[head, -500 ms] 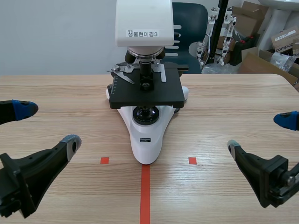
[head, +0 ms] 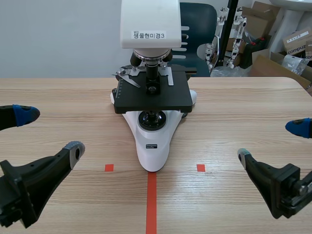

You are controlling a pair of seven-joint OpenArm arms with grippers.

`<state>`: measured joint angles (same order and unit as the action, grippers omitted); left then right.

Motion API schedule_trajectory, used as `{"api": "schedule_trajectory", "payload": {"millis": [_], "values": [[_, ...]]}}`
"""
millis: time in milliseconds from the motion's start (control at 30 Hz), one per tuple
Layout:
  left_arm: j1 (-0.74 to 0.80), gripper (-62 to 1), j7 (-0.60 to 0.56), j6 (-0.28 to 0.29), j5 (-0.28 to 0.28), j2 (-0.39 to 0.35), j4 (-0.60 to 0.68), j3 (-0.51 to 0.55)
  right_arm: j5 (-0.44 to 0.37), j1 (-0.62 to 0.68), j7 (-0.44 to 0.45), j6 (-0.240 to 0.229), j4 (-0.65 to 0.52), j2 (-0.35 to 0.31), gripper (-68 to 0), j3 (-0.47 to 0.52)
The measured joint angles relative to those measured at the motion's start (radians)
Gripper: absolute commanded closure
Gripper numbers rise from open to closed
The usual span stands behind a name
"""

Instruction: Point at the revolving nosepiece

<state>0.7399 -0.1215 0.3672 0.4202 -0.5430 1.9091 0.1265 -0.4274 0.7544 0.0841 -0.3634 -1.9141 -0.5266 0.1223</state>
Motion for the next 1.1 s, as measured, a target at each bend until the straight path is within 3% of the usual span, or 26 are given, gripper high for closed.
{"api": "schedule_trajectory", "payload": {"millis": [400, 633, 867, 967, 1100], "values": [[0.0, -62.3, -0.003, 0.0, 0.0, 0.0, 0.0, 0.0, 0.0, 0.0, -0.002, 0.0, 0.0, 0.0, -67.9, 0.0], [0.0, -62.3, -0.003, 0.0, 0.0, 0.0, 0.0, 0.0, 0.018, -0.005, 0.109, 0.0, 0.013, 0.0, -67.7, 0.0], [0.0, -62.3, -0.003, 0.0, 0.0, 0.0, 0.0, 0.0, 0.066, -0.079, 0.259, 0.0, 0.149, 0.0, -47.0, -0.049], [0.0, -62.3, -0.003, 0.0, 0.0, 0.0, 0.0, 0.0, 0.075, -0.116, 0.341, 0.003, 0.212, 0.012, -40.9, -0.058], [0.0, -62.3, -0.003, 0.0, 0.0, 0.0, 0.0, 0.0, 0.151, -0.172, 0.473, 0.003, 0.268, 0.05, -34.4, -0.057]]}}
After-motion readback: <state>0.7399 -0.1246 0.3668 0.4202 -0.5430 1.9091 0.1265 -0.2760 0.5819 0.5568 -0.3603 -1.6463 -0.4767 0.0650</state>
